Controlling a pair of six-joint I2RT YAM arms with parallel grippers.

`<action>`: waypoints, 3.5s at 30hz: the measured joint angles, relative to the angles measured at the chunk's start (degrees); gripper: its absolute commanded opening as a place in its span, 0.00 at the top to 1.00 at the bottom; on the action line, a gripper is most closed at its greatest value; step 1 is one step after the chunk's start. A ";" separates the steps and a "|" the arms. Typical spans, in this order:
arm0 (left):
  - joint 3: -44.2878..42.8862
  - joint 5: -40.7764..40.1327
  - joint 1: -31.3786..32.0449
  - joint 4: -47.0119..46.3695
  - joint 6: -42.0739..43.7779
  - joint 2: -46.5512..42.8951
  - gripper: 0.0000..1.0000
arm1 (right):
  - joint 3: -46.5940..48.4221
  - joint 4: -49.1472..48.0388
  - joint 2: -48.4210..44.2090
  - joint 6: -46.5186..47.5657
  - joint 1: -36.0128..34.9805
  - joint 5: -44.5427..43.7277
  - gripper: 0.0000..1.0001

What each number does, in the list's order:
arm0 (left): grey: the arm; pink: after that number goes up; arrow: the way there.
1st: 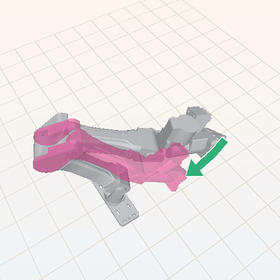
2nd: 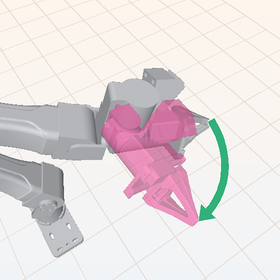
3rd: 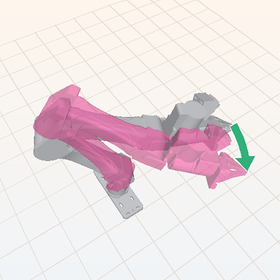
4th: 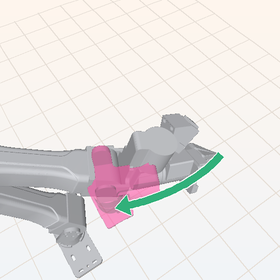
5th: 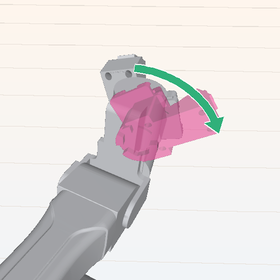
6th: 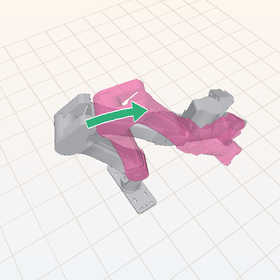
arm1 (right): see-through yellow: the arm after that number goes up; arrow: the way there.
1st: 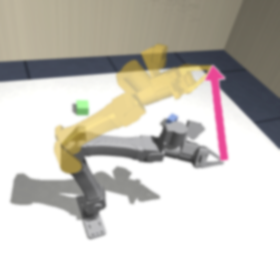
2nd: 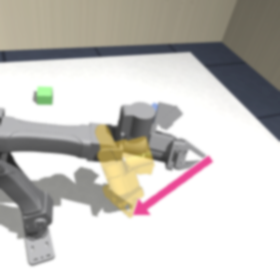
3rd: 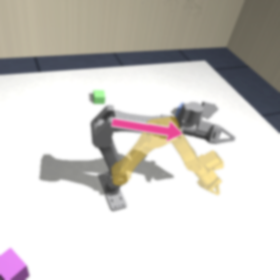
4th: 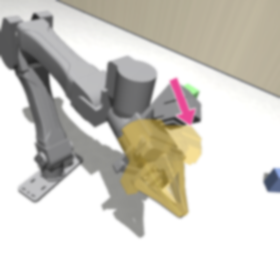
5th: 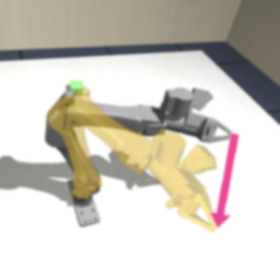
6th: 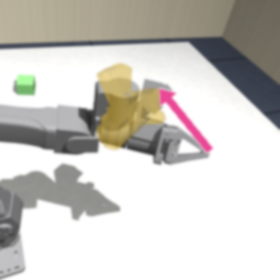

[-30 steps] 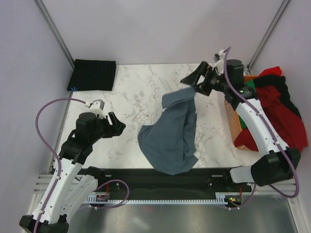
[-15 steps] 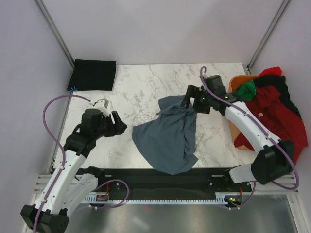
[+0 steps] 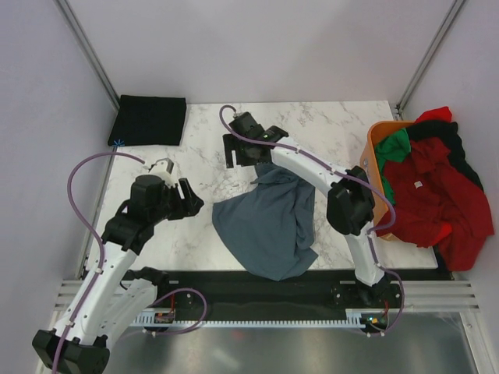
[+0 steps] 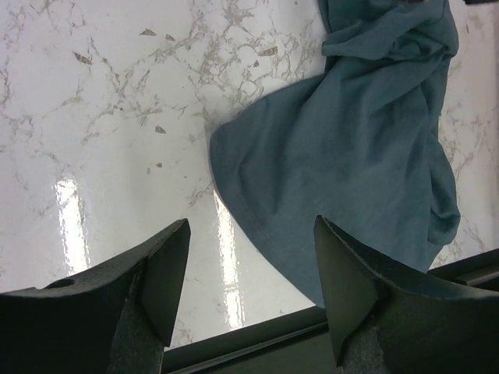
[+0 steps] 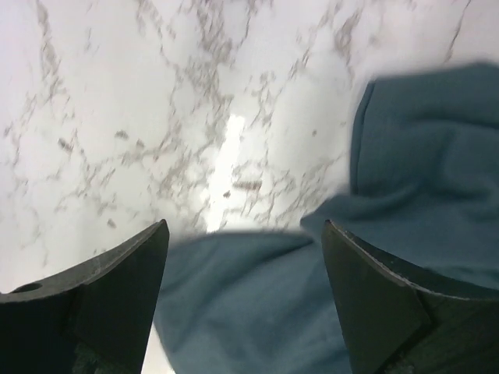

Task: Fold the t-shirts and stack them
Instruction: Flatten the tshirt out

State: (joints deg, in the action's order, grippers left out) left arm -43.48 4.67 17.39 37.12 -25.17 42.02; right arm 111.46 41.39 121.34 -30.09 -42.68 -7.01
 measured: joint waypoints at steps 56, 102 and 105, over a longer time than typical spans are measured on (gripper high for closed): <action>6.16 -2.43 2.32 -16.24 -7.23 33.77 0.28 | -19.06 -1.14 -36.92 5.40 12.90 -10.10 1.00; -49.57 -7.54 2.99 4.87 0.13 7.32 0.98 | -6.80 2.67 -63.69 5.35 15.43 -3.74 1.00; -52.24 -7.41 2.99 5.33 1.99 3.58 0.98 | -4.66 2.36 -68.00 6.67 15.43 -1.84 1.00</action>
State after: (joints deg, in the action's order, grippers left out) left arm -95.72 -2.74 20.38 42.46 -23.18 45.60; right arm 106.80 43.75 53.34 -23.42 -27.24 -8.84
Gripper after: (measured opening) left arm 0.025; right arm 0.019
